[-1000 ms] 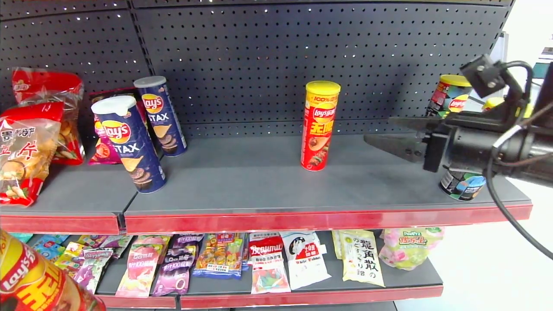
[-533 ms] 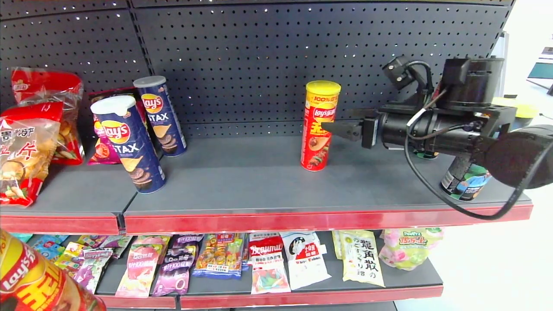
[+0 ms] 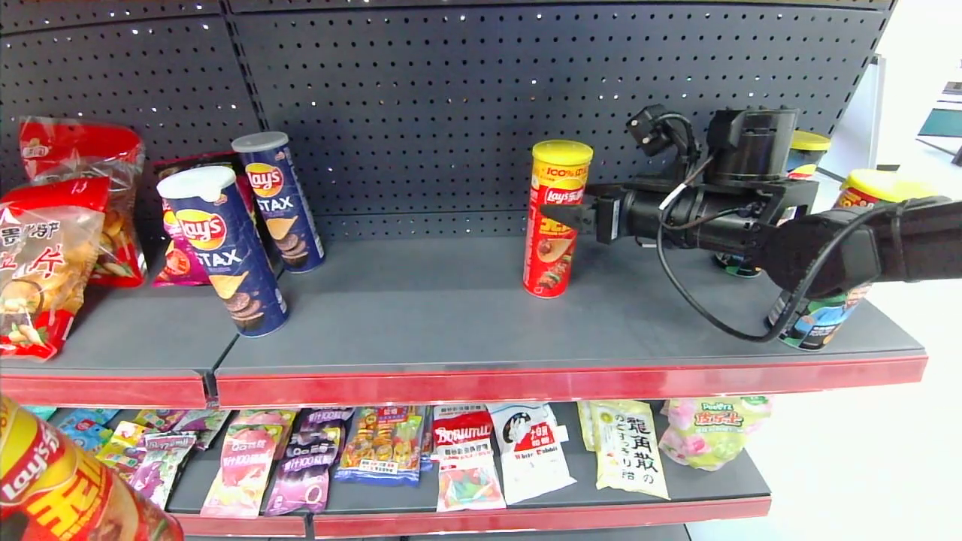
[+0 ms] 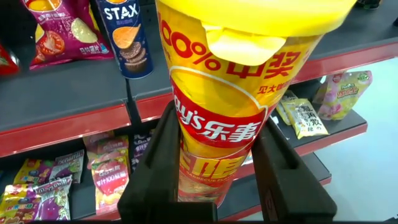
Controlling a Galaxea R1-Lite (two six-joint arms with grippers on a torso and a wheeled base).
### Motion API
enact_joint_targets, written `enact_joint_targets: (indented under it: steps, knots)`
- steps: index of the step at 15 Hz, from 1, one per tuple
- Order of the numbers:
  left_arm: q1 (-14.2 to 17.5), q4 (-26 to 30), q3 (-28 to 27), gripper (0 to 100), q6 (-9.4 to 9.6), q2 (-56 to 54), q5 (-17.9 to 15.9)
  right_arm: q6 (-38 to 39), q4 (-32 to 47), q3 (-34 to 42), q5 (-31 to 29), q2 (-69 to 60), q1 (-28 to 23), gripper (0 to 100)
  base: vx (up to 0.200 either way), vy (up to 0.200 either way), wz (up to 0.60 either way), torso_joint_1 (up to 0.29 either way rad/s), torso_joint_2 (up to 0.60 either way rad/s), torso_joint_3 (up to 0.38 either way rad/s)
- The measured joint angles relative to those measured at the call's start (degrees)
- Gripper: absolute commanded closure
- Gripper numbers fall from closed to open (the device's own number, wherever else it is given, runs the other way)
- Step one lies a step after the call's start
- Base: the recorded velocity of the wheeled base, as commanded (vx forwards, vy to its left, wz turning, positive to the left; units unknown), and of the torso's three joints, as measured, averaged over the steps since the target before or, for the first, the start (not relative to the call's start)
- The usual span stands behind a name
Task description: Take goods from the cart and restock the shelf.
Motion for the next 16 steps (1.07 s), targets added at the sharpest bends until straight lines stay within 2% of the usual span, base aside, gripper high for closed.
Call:
enact_joint_targets:
  steps: [9,10,16]
  knots:
    - [0.0,0.0,-0.3,100,-0.04,0.2,-0.1,0.1,0.0,-6.6,2.3,5.5,-0.2,0,0.000,0.000,0.00,0.000,0.00,0.000]
    - [0.0,0.0,-0.3,100,-0.06,0.2,-0.1,0.0,0.0,-6.9,2.8,5.8,-0.2,100,0.000,0.000,0.00,0.000,0.00,0.000]
    - [0.0,0.0,0.0,100,-0.06,0.2,-0.1,-1.2,0.0,-7.3,2.5,6.6,1.2,100,0.000,0.000,0.00,0.000,0.00,0.000]
